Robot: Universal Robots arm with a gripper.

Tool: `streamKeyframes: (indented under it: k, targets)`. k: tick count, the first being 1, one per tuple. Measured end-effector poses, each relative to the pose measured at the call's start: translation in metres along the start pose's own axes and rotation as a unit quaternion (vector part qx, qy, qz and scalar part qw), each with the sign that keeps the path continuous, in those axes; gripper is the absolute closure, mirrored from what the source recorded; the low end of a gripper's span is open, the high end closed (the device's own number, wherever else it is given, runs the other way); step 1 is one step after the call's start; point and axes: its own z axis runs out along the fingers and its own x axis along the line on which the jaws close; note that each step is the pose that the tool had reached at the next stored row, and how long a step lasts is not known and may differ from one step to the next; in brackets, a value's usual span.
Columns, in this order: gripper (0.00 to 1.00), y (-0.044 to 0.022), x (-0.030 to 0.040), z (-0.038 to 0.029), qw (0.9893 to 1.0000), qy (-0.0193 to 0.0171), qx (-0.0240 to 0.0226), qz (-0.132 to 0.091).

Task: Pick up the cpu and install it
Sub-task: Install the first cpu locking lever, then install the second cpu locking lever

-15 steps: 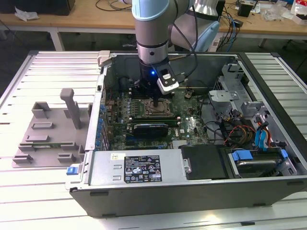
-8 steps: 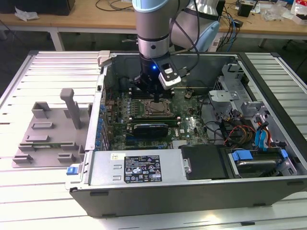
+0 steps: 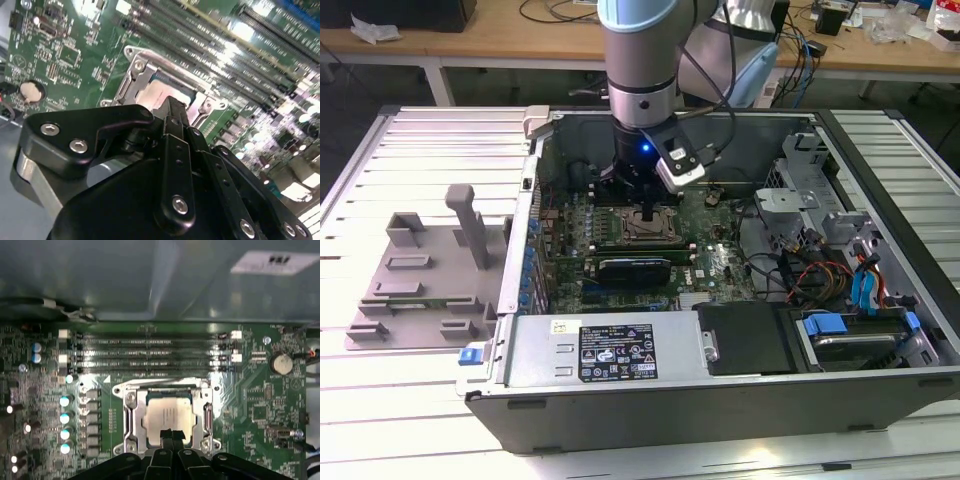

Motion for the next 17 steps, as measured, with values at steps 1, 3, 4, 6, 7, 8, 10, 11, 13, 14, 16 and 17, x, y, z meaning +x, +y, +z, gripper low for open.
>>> streamKeyframes:
  k: [1, 3, 4, 6, 7, 8, 10, 11, 13, 14, 16, 17]
  targets:
    - [0.89, -0.0015, -0.0031, 0.0004, 1.0, 0.0005, 0.0, 0.0]
    - [0.89, -0.0017, -0.0062, 0.0002, 1.0, 0.0007, 0.0, 0.0]
    - [0.89, -0.0016, -0.0065, -0.002, 1.0, 0.0006, 0.0, 0.0]
    - [0.89, -0.0016, -0.0078, -0.0128, 1.0, 0.0006, 0.0, 0.0]
    - [0.89, -0.0016, -0.0078, -0.013, 1.0, 0.0006, -0.0001, 0.0]
    - [0.89, -0.0017, -0.0078, -0.0131, 1.0, 0.0006, -0.0001, 0.0]
    - [0.89, -0.0017, -0.0078, -0.0132, 1.0, 0.0006, 0.0, 0.0]
    - [0.89, -0.0017, -0.0079, -0.0133, 1.0, 0.0006, 0.0, 0.0]
    - [0.89, -0.0017, -0.0079, -0.0133, 1.0, 0.0006, 0.0, 0.0]
    - [0.89, -0.0017, -0.0079, -0.0134, 1.0, 0.0006, -0.0001, 0.0]
    - [0.89, -0.0017, -0.0079, -0.0135, 1.0, 0.0006, 0.0, 0.0]
    - [0.89, -0.0017, -0.0079, -0.0135, 1.0, 0.0006, 0.0, 0.0]
